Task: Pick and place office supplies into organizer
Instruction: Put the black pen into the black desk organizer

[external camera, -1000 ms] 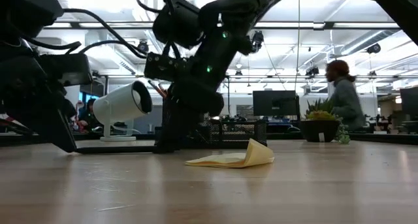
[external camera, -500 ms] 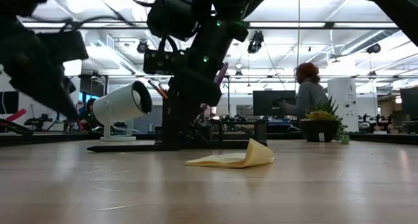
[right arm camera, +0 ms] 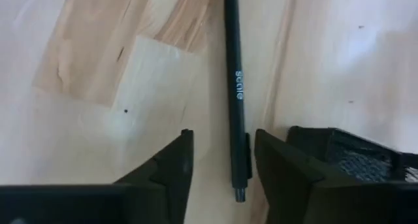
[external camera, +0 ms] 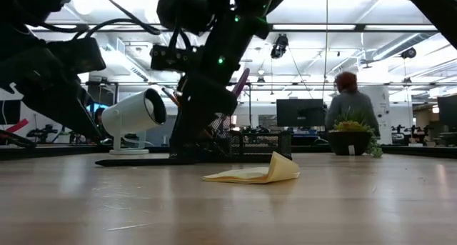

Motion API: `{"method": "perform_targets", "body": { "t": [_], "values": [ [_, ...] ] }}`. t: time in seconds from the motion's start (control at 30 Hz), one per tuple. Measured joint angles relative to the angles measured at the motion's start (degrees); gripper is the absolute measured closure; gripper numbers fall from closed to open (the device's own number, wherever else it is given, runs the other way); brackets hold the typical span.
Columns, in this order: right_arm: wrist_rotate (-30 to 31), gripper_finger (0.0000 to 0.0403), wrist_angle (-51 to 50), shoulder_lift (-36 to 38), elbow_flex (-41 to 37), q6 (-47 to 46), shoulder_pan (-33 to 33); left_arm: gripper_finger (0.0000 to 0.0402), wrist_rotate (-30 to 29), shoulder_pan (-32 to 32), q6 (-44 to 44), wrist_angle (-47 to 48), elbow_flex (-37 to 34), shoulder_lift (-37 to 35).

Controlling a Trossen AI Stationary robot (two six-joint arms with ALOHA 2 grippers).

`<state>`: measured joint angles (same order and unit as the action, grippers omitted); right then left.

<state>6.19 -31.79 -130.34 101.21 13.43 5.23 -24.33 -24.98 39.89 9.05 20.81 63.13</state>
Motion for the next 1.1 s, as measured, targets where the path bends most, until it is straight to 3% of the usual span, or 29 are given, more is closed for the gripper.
{"method": "perform_targets", "body": {
  "t": [0.17, 0.33, 0.63, 1.1],
  "values": [
    [-0.3, 0.0228, 1.0, -2.2, -0.2, 1.3, -0.4, 0.0375, 0.0, 0.2, 0.2, -1.8, 0.1, 2.2],
    [-0.7, 0.0235, 0.8, -2.7, -0.2, -1.5, -1.7, 0.0375, 0.4, 0.3, 0.3, -1.7, 0.1, 2.5],
    [-12.7, 0.0282, -3.8, -3.2, 0.2, -7.2, -5.1, 0.0375, 0.5, 0.4, 0.3, -2.2, 0.1, 1.8],
    [-7.0, 0.0363, -4.6, -3.5, 0.0, -4.5, -3.3, 0.0375, 0.5, 0.8, 0.2, -2.4, 0.1, 1.9]
  ]
}}
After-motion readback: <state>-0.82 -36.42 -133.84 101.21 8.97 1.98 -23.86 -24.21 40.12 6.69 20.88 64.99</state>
